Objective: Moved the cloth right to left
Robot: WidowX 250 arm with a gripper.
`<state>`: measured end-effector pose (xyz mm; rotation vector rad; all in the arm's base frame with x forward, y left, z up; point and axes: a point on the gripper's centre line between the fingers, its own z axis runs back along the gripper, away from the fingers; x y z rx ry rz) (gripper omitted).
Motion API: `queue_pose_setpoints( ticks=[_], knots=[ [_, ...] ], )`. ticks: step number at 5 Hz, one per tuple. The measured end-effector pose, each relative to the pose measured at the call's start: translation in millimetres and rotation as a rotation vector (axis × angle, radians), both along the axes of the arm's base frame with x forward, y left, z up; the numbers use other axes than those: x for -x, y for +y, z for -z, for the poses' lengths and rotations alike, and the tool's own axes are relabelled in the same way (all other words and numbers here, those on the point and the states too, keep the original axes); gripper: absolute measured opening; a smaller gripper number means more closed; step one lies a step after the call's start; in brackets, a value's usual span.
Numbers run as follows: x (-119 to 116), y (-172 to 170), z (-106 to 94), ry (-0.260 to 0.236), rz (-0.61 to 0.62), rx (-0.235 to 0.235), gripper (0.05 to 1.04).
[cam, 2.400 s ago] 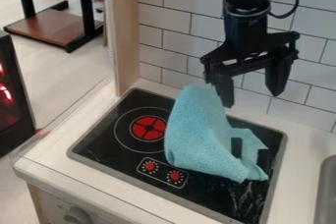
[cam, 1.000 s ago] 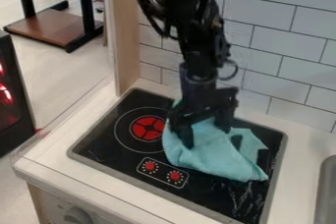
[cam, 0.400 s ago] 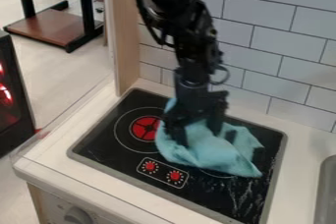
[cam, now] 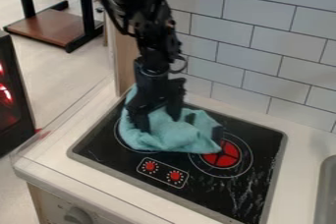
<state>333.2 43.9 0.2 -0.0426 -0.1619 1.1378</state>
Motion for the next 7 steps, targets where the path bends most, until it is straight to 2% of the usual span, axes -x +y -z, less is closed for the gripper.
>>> queue_pose_setpoints(
  ticks=[1,2,3,4,6,7],
  knots=[
    [3,16,-0.2,-0.002,-0.053,0.001,0.999],
    [11,14,2.1,0.003,-0.058,0.011,0.999],
    [31,20,2.9,0.026,-0.077,0.038,0.999],
    [48,16,0.6,0.040,-0.058,0.043,0.999],
    [55,14,-4.7,0.050,-0.054,0.049,0.999],
    [51,13,-10.2,0.053,-0.045,0.058,0.999]
  ],
)
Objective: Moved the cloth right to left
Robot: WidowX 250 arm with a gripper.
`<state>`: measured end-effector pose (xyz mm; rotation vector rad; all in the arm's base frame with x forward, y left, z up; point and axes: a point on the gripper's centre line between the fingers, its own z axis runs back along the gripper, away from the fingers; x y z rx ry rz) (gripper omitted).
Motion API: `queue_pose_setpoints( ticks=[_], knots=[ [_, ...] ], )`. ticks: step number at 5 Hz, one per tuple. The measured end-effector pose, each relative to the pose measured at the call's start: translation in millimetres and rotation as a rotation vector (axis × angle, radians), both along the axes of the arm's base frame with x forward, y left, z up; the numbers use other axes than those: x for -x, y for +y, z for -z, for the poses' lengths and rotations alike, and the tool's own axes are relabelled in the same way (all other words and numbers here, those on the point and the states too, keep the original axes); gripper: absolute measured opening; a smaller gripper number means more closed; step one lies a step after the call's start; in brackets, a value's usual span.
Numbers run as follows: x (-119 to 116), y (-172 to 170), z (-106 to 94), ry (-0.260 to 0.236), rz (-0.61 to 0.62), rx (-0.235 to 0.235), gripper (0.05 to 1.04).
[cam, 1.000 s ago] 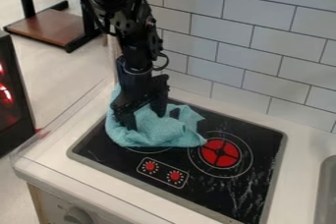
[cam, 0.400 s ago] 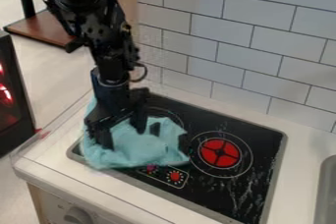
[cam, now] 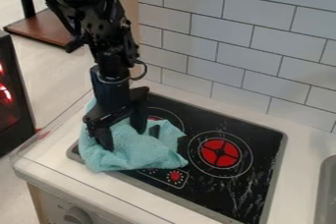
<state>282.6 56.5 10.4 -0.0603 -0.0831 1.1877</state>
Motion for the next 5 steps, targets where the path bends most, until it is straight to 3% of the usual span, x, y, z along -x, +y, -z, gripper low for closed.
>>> queue_pose_setpoints(
  ticks=[1,2,4,5],
  knots=[
    [-6,-1,-18.0,-0.026,0.015,-0.031,0.999],
    [-8,-2,-45.4,-0.086,0.009,-0.067,0.999],
    [-4,-20,-92.7,-0.205,0.059,-0.065,0.999],
    [-4,-21,-94.1,-0.210,0.070,-0.066,0.999]
  ],
)
